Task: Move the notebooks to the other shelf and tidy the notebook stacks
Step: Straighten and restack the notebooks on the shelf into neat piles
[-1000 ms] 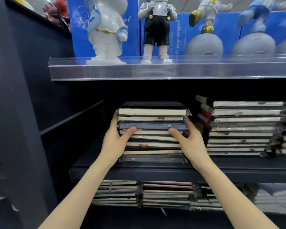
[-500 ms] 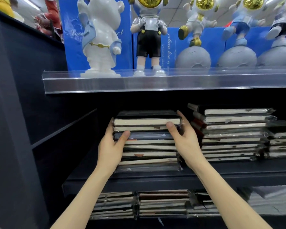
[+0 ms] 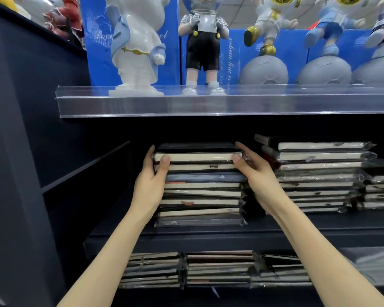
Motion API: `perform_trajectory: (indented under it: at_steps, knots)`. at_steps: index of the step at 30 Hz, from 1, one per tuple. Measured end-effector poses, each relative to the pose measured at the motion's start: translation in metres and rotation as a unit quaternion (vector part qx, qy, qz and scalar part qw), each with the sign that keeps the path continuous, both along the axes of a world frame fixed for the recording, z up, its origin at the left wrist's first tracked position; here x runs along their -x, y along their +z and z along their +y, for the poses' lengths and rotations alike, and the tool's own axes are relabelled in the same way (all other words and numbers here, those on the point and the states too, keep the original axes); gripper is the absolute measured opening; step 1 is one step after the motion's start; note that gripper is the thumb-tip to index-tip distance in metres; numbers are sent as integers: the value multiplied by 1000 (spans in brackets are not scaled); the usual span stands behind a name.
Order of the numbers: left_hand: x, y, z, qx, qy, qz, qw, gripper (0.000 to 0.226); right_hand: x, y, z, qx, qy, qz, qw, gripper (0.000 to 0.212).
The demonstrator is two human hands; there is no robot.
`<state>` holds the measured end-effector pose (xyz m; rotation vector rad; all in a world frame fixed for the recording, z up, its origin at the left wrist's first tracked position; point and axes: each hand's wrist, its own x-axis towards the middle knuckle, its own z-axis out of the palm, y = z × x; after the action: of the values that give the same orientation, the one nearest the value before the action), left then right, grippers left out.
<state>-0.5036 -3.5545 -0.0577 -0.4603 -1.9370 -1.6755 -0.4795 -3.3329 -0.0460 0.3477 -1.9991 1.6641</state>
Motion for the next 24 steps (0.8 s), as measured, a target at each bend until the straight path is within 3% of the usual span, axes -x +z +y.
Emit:
perform_trajectory:
  at_steps: [3,5,17,24]
  knots:
    - [2,-4,2,15,19,12,1000,66,-1,-2,1,-12,4,1,1000,62]
    - [3,-7,1,14,31,15,999,60,-2,-4,1,-13,-2,10,1000,58]
    - [5,-10,0,18,41,38,998,62,-3,-10,-6,39,-24,61,997,64]
    - [-8,-22,-11,-15,-24,-26,999,60,-17,-20,-7,54,-43,53,996,68]
